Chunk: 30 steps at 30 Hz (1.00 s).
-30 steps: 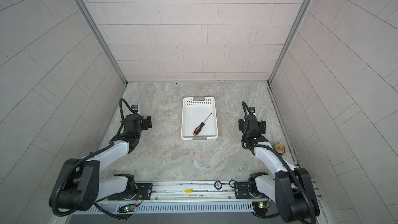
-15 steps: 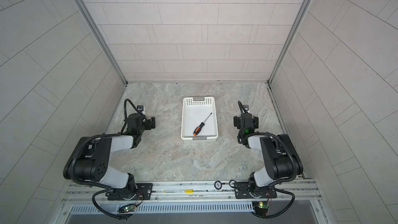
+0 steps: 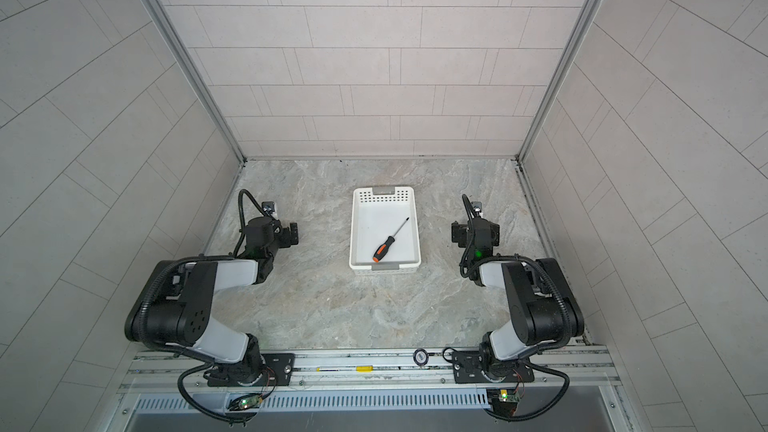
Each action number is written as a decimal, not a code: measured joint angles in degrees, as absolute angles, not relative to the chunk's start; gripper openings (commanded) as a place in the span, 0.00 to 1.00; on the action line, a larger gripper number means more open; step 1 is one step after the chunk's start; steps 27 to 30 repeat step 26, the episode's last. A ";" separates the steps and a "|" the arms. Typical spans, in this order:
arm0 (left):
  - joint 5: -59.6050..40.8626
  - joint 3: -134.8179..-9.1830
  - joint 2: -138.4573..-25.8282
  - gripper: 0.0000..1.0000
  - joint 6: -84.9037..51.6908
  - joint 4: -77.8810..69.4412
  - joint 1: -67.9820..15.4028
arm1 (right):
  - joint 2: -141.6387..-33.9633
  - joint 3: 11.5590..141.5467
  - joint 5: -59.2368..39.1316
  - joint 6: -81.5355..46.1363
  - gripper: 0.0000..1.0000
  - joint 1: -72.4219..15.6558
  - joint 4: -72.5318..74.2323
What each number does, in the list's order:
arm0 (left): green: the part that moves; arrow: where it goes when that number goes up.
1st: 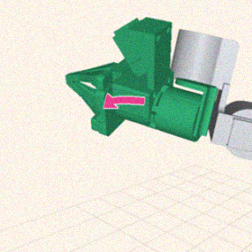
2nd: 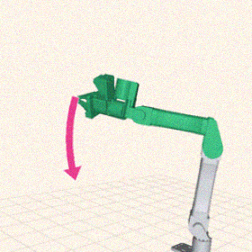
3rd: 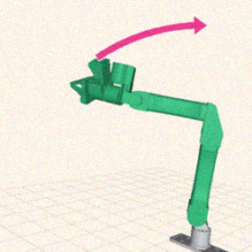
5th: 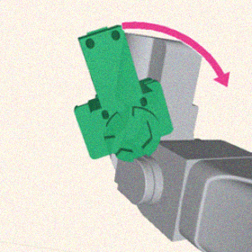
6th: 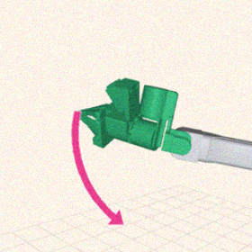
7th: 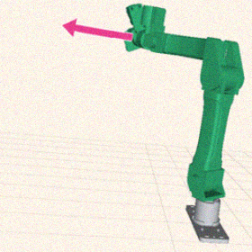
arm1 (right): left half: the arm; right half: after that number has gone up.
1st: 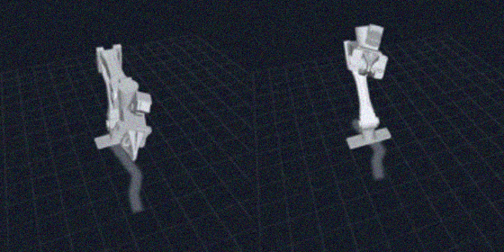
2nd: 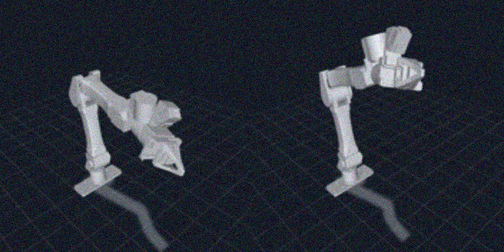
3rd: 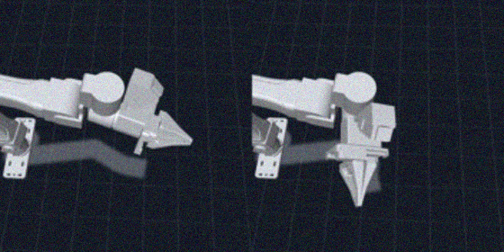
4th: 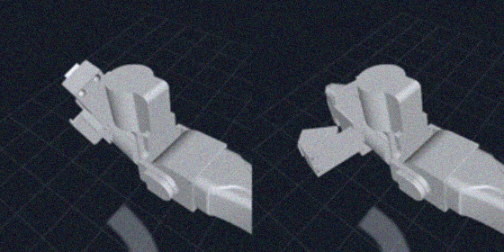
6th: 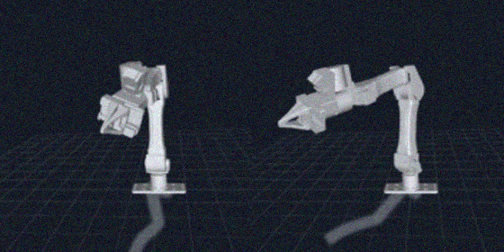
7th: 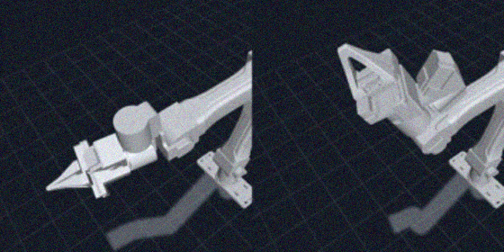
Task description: Put the screwdriver in the bin
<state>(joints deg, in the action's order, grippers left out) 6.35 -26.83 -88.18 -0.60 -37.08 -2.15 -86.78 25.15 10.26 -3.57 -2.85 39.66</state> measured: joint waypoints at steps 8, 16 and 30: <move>6.72 -26.83 -88.18 1.00 -0.62 -38.13 -2.15 | -86.78 25.15 10.28 -3.46 1.00 -2.85 39.68; 6.76 -26.83 -88.18 1.00 -0.60 -38.33 -2.17 | -86.78 25.15 10.28 -3.44 1.00 -2.85 39.70; 6.92 -26.83 -88.18 1.00 -0.62 -38.33 -2.17 | -86.80 25.15 10.72 -3.22 1.00 -3.51 39.68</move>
